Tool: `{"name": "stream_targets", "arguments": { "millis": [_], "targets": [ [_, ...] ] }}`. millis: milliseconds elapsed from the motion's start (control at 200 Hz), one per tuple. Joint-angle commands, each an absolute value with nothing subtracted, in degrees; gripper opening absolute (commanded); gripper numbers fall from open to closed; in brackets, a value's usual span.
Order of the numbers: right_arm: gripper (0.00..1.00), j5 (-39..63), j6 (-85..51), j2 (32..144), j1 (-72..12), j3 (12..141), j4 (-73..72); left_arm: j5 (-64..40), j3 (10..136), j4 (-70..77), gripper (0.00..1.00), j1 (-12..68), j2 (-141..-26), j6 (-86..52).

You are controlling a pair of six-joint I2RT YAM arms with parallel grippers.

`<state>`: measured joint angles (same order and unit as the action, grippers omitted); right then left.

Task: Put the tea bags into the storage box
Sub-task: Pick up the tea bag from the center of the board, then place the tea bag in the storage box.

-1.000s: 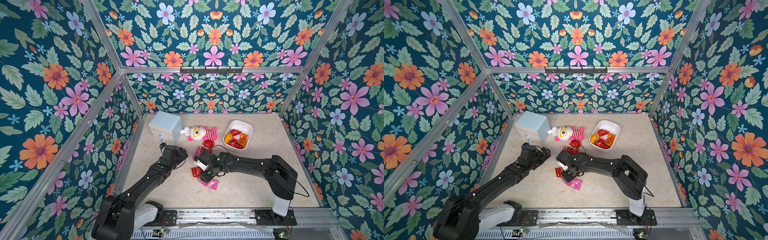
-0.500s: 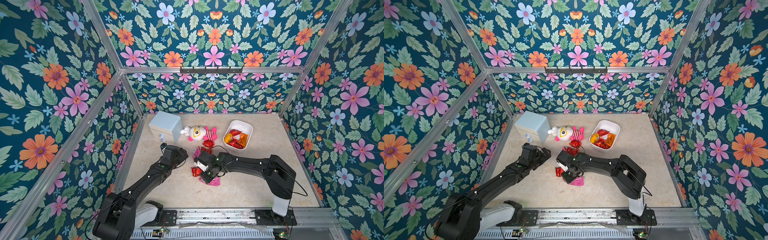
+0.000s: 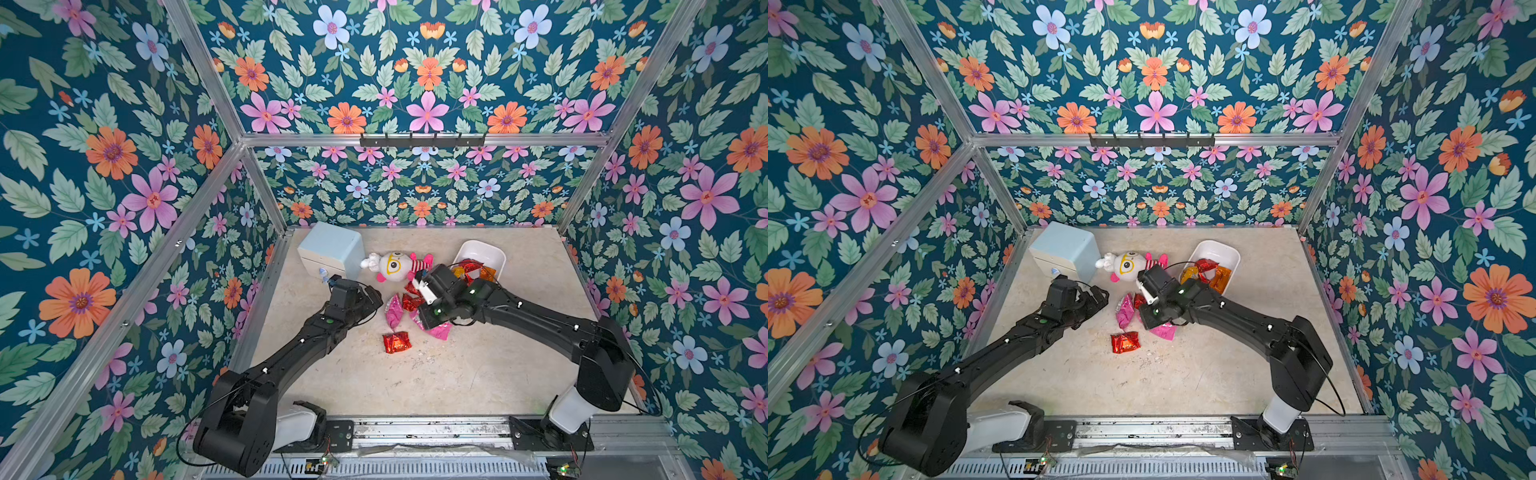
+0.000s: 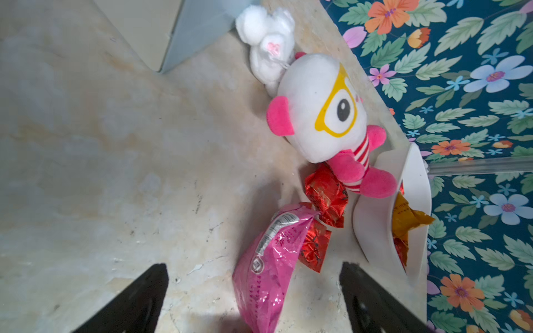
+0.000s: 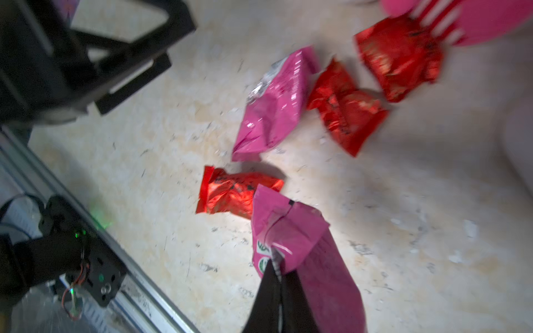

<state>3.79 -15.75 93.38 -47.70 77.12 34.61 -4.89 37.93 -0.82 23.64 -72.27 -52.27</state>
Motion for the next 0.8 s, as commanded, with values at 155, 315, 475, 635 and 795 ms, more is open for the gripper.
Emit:
{"name": "stream_targets", "arguments": {
  "millis": [155,315,475,635,795],
  "targets": [
    [0.0,0.9,-23.9,88.7,-33.1,77.9,26.0,-5.1,38.6,0.1,0.99,26.2,-73.7,-51.1],
    [0.0,7.4,-27.0,91.2,-22.5,77.8,19.5,-5.1,37.8,0.6,0.99,26.8,-73.8,-51.6],
    [0.0,4.8,-27.5,95.9,-17.6,78.8,15.2,-4.8,37.6,0.4,0.99,27.0,-73.5,-51.4],
    [0.0,0.9,-27.4,102.4,-16.6,81.7,15.2,-4.2,37.2,0.0,0.99,27.0,-72.7,-51.4],
    [0.0,-3.2,-28.6,106.1,-16.6,82.9,16.5,-3.3,36.5,-1.0,0.99,27.0,-71.1,-51.3]
  ]
}}
